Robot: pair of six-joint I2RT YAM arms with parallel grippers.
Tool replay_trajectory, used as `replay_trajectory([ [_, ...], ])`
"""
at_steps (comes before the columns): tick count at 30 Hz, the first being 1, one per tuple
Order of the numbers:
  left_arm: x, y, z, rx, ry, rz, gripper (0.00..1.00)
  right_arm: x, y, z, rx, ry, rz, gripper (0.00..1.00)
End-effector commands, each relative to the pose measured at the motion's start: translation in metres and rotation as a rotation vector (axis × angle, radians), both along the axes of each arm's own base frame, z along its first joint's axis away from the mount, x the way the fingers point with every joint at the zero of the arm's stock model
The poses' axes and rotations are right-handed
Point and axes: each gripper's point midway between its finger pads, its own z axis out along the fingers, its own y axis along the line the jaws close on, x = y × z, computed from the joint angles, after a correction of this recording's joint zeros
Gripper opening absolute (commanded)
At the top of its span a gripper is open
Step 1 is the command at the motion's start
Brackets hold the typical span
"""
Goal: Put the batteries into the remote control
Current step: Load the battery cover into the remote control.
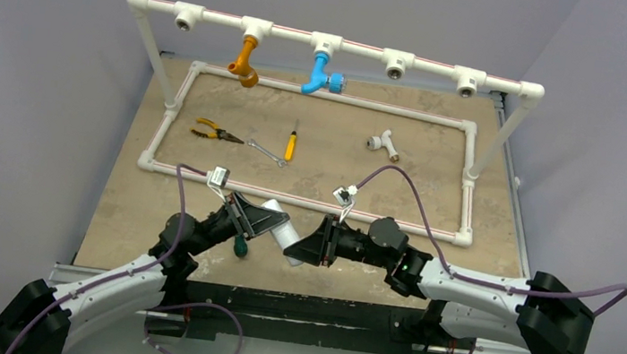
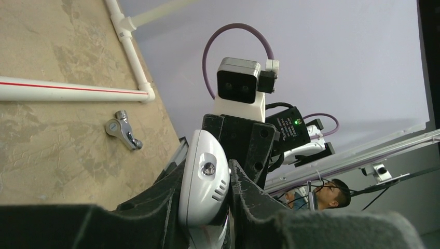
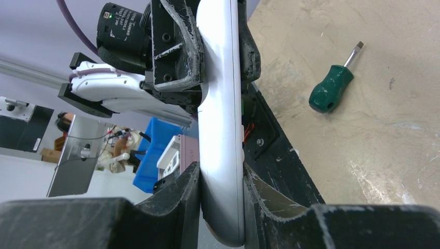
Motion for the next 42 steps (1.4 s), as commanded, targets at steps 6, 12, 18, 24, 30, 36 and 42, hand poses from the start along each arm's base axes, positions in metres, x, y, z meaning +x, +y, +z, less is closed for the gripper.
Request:
replay_trajectory([
  [6, -0.004, 0.002, 0.030, -0.062, -0.095, -0.002, 0.00, 0.005, -0.005, 0.022, 0.036, -0.116, -0.018, 0.47],
  [12, -0.002, 0.002, 0.029, -0.060, -0.091, 0.006, 0.00, 0.007, -0.010, 0.030, 0.077, -0.128, -0.045, 0.56],
  [18, -0.002, 0.002, 0.029, -0.062, -0.091, 0.004, 0.00, 0.008, -0.009, 0.028, 0.075, -0.118, -0.048, 0.46],
  [24, -0.001, 0.003, 0.030, -0.068, -0.096, 0.012, 0.00, 0.007, -0.005, 0.027, 0.081, -0.100, -0.036, 0.38],
  [30, -0.001, 0.003, 0.030, -0.067, -0.095, 0.014, 0.00, 0.006, -0.002, 0.025, 0.078, -0.093, -0.022, 0.40],
  [36, -0.001, 0.003, 0.029, -0.066, -0.093, 0.014, 0.00, 0.007, -0.002, 0.024, 0.075, -0.087, -0.026, 0.22],
  [42, 0.000, 0.002, 0.027, -0.063, -0.090, 0.015, 0.00, 0.009, -0.001, 0.022, 0.063, -0.084, -0.036, 0.09],
])
